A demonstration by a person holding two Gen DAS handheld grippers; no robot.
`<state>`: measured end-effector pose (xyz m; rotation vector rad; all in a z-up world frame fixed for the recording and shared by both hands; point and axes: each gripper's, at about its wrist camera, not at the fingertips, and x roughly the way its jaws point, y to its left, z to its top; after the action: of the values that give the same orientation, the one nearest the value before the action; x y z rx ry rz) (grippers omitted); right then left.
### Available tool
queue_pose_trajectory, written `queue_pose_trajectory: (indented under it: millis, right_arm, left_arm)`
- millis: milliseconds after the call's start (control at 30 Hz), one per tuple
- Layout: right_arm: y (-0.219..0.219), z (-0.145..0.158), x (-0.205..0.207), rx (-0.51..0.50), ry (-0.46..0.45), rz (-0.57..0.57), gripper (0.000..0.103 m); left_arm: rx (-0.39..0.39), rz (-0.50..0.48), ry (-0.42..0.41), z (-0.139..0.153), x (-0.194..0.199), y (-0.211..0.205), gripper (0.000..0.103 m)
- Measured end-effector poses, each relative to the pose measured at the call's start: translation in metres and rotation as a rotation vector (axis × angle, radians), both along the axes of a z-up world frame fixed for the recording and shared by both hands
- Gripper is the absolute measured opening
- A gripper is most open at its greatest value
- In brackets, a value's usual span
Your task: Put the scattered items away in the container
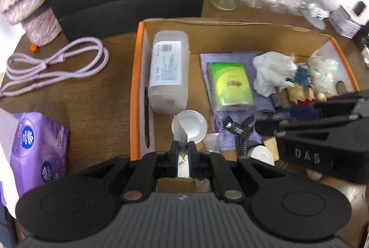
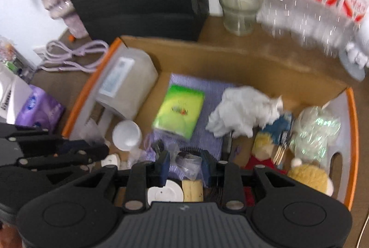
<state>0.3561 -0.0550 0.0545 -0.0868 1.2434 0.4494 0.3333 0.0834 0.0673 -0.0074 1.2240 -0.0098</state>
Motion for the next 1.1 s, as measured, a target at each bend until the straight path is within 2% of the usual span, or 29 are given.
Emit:
queue_pose_trajectory:
  millis: [100, 200, 233, 267, 300, 367, 467, 567, 633, 733, 833, 967, 1033, 1100]
  right_arm:
    - [0.003, -0.008, 0.002, 0.0, 0.029, -0.018, 0.029]
    - [0.006, -0.004, -0.001, -0.003, 0.035, -0.03, 0.035]
    - [0.006, -0.002, -0.001, 0.001, 0.041, -0.035, 0.047]
    - [0.005, 0.001, -0.002, -0.001, 0.042, -0.043, 0.054]
    - [0.005, 0.004, -0.003, -0.01, 0.034, -0.049, 0.064]
    - [0.003, 0.014, -0.009, -0.033, 0.004, -0.051, 0.069]
    - [-0.009, 0.031, -0.016, -0.058, -0.045, -0.057, 0.074]
    - [-0.028, 0.049, -0.025, -0.085, -0.096, -0.08, 0.08]
    - [-0.04, 0.057, -0.03, -0.091, -0.115, -0.106, 0.081]
    - [-0.058, 0.067, -0.041, -0.075, -0.131, -0.154, 0.089]
    - [-0.07, 0.076, -0.056, -0.04, -0.171, -0.182, 0.09]
    - [-0.076, 0.087, -0.073, -0.006, -0.242, -0.205, 0.093]
    - [-0.082, 0.091, -0.082, 0.011, -0.29, -0.222, 0.094]
    - [-0.089, 0.095, -0.092, 0.038, -0.359, -0.245, 0.094]
  left_arm:
    - [-0.008, 0.007, 0.043, -0.008, 0.003, 0.0, 0.009]
    - [0.007, -0.003, 0.056, -0.011, 0.001, -0.004, 0.02]
    - [-0.007, -0.007, 0.067, -0.01, 0.0, -0.005, 0.034]
    - [-0.015, -0.011, 0.073, -0.007, -0.001, -0.007, 0.06]
    - [-0.014, -0.011, 0.07, -0.003, -0.003, -0.009, 0.068]
    - [-0.001, -0.017, 0.056, 0.007, -0.007, -0.013, 0.075]
    - [0.018, -0.011, 0.028, 0.022, -0.015, -0.014, 0.082]
    - [-0.007, 0.014, 0.023, 0.032, -0.025, -0.01, 0.083]
    - [0.004, 0.041, 0.01, 0.041, -0.032, -0.01, 0.09]
    - [0.008, 0.029, -0.049, 0.06, -0.045, -0.018, 0.097]
    - [0.008, 0.002, -0.109, 0.079, -0.06, -0.027, 0.1]
    - [0.016, 0.005, -0.171, 0.087, -0.072, -0.038, 0.101]
    - [0.047, 0.016, -0.258, 0.091, -0.082, -0.043, 0.101]
    - [0.094, 0.005, -0.411, 0.093, -0.099, -0.05, 0.103]
